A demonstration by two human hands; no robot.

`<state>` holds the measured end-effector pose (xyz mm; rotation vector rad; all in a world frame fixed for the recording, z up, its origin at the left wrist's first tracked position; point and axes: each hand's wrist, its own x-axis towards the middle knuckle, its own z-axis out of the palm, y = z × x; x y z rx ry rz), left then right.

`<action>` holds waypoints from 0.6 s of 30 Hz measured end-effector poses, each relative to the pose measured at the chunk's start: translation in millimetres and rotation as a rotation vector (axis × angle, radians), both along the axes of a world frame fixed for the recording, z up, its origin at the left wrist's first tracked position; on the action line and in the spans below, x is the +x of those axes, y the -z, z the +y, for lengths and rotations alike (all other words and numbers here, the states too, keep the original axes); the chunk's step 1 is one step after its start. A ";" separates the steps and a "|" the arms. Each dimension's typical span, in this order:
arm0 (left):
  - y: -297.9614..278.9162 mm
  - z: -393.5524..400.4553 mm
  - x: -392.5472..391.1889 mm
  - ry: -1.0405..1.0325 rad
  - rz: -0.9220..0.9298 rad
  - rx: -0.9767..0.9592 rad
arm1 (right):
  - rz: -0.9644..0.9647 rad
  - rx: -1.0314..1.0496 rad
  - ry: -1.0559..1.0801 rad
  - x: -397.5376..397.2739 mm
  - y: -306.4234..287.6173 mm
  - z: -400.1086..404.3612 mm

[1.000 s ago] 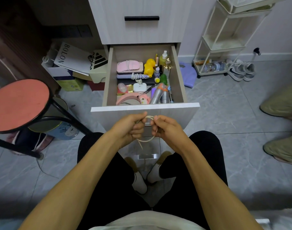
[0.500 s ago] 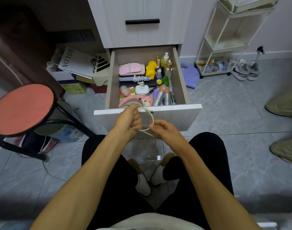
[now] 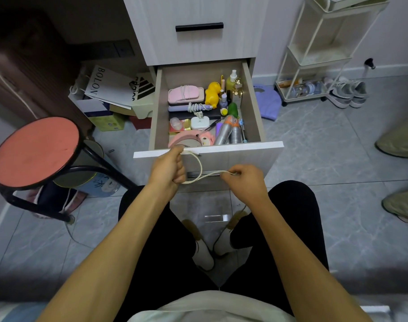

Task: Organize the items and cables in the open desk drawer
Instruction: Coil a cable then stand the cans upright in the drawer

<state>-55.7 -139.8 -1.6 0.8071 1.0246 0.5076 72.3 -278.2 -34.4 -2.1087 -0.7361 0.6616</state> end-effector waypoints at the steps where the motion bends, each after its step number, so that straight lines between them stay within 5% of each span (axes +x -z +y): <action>1: 0.9 -1.9 -1.3 0.013 0.012 0.001 | 0.094 0.057 0.027 -2.6 -1.5 0.1; 9: 6.3 -15.2 -0.5 0.147 0.178 0.088 | 0.512 0.563 0.246 -32.0 -8.3 6.4; 12: 9.2 -19.7 -1.3 0.200 0.197 0.125 | 0.613 0.552 0.264 -38.4 -15.0 11.9; 18: 9.1 -26.1 -8.9 0.364 0.158 0.137 | 0.118 0.281 -0.104 -35.1 -10.5 6.7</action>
